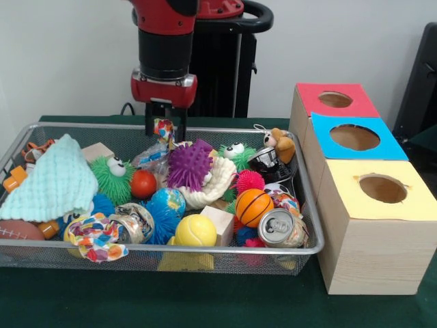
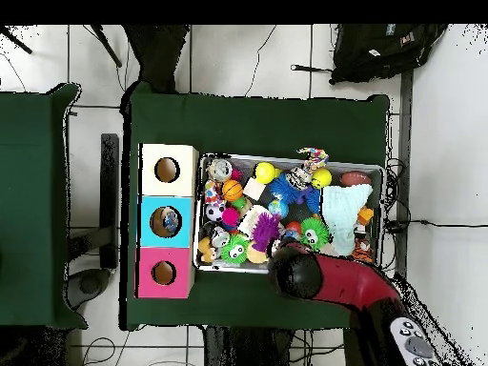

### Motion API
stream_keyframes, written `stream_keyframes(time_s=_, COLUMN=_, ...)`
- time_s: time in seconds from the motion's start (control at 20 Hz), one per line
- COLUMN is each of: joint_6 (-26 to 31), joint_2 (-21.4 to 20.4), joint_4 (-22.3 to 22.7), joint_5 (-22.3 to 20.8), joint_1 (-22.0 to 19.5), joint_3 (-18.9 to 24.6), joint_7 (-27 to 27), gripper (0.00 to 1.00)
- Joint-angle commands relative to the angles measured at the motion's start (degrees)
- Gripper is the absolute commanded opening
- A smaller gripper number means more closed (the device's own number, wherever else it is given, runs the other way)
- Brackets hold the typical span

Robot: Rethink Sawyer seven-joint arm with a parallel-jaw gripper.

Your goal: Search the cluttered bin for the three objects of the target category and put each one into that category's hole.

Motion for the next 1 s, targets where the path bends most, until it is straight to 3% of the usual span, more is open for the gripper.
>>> stream_keyframes(time_s=0.05, joint_6=7.99, joint_2=-5.84, joint_4=2.01, joint_5=0.61, joint_1=-2.93, joint_3=3.79, joint_7=-0.02, gripper=1.00)
stream_keyframes(time_s=0.3, joint_6=9.23, joint_2=-6.89, joint_4=1.21, joint_5=0.33, joint_1=-3.40, joint_3=4.03, joint_7=-0.25, gripper=1.00)
stream_keyframes(time_s=1.0, joint_6=2.98, joint_2=-1.66, joint_4=-0.08, joint_5=1.33, joint_1=-1.30, joint_3=4.81, joint_7=5.23, gripper=1.00)
